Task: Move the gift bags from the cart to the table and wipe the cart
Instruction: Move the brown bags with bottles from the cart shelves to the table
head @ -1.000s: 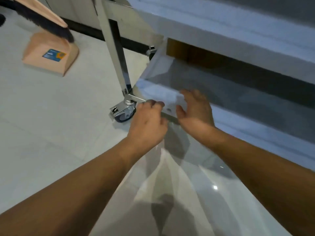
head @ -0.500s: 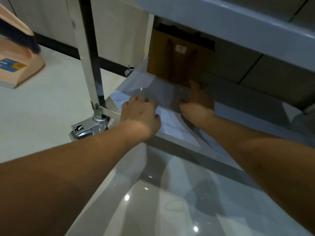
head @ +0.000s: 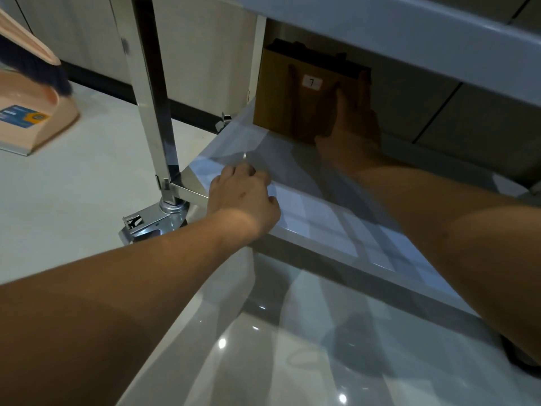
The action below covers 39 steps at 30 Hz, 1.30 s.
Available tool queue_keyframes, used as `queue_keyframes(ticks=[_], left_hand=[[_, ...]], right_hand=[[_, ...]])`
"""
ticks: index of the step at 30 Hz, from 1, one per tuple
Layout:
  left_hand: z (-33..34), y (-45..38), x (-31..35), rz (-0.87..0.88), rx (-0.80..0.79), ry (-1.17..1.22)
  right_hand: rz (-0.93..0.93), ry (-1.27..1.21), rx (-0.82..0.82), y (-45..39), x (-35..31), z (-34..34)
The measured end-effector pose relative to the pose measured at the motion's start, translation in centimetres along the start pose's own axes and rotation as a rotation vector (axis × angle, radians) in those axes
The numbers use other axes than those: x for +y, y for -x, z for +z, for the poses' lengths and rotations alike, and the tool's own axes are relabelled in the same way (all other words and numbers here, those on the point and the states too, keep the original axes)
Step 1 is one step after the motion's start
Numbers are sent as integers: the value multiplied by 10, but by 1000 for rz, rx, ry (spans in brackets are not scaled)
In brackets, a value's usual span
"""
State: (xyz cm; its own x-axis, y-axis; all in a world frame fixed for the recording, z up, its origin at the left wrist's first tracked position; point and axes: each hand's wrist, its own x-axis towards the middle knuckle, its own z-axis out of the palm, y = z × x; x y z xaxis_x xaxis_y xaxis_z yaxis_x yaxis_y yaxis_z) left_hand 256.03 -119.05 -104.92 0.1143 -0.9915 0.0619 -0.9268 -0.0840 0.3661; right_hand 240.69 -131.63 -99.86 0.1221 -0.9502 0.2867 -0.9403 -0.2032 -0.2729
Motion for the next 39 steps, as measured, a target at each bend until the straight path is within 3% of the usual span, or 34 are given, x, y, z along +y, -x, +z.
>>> queue_keyframes(ticks=[4, 10, 13, 15, 18, 22, 27, 35, 39], left_hand=[[0, -1, -1, -4, 1, 1], [-1, 0, 1, -15, 2, 34], [-4, -2, 3, -52, -17, 109], [-7, -3, 4, -90, -9, 213], [-13, -1, 8, -210, 51, 588], [-28, -4, 18, -376, 163, 1004], [-25, -21, 20, -505, 180, 1088], [-39, -24, 35, -549, 176, 1281], [-39, -16, 38, -644, 174, 1336]], right_hand=[[72, -31, -71, -15, 1, -7], [-7, -84, 196, 6, -4, -11], [-68, 78, 141, 12, 1, -14], [-83, 93, 73, 19, 6, -13], [-82, 38, 38, 43, 15, -9], [-266, 12, 60, 71, 40, -11], [-325, 34, 153, 86, 63, -23], [-365, 441, 384, 92, 55, -23], [-437, 333, 347, 87, 40, -27]])
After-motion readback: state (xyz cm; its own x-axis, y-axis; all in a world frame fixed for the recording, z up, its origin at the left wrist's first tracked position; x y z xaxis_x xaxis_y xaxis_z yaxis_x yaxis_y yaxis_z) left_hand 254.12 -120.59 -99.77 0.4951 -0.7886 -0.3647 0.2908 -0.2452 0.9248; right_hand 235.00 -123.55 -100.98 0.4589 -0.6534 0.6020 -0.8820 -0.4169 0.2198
